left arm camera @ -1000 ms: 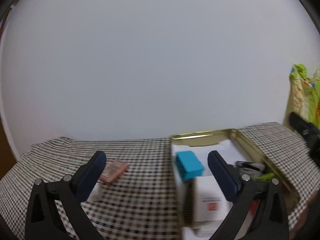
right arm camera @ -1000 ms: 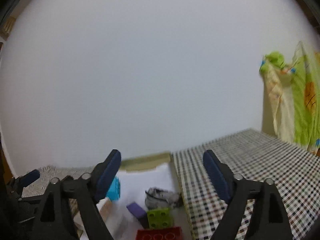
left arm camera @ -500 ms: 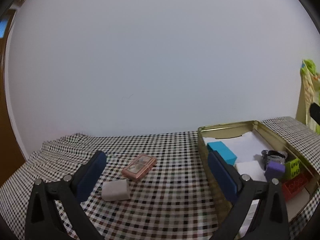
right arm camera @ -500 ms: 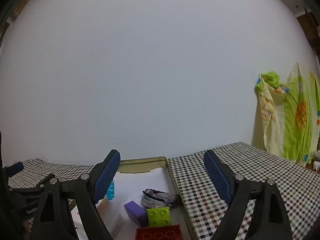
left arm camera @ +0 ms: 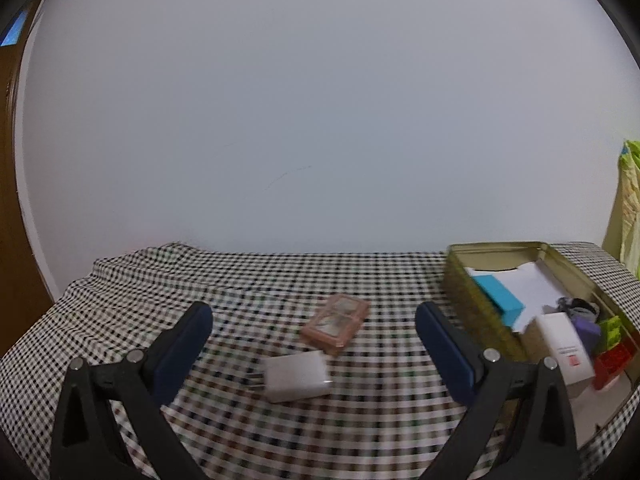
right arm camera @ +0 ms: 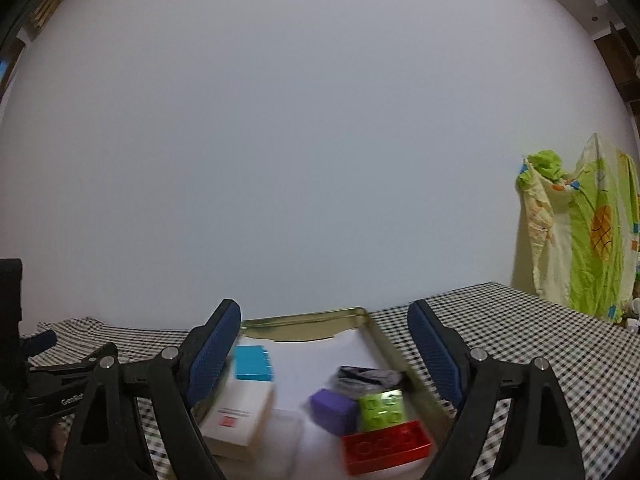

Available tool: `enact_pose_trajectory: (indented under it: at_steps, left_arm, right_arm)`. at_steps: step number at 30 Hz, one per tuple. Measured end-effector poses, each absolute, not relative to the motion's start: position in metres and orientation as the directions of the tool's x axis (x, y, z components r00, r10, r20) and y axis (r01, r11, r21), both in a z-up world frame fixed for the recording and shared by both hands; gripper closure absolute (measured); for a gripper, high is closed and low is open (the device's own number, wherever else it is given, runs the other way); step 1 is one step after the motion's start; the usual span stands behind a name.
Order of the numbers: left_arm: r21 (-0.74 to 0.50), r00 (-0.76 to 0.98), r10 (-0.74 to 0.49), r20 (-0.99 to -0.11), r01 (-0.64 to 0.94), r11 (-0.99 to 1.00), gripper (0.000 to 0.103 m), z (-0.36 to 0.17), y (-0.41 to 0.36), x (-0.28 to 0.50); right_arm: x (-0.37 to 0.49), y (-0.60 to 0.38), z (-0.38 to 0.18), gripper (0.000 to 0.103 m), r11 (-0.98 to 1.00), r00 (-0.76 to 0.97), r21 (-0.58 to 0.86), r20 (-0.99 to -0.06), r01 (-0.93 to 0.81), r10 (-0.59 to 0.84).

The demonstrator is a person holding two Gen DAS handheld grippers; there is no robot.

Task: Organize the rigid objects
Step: 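Withdraw both open tools from the tin toward the remaining loose objects, then grasp the white plug charger with the left tool while the right tool grasps the copper card case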

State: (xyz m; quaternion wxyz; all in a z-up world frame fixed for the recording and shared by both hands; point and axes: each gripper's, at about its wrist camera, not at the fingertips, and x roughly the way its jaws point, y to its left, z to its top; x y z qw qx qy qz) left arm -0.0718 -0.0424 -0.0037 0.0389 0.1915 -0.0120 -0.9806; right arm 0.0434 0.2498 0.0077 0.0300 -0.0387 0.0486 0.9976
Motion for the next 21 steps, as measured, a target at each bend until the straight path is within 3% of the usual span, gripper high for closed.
enact_pose_trajectory:
  at_steps: [14,21]
  left_arm:
    - [-0.066,-0.863,-0.113,-0.493,0.167,-0.984,0.0,-0.015,-0.133,-0.098]
    - [-0.092,-0.824,-0.099,-0.558,0.18,-0.979,0.0,-0.024,-0.142,-0.116]
  right_arm:
    - [0.023,0.186,0.002,0.016,-0.992,-0.989,0.119,-0.132,0.045,-0.06]
    - [0.005,0.153,-0.001,0.016,-0.991,-0.985,0.122,-0.154,0.062,-0.08]
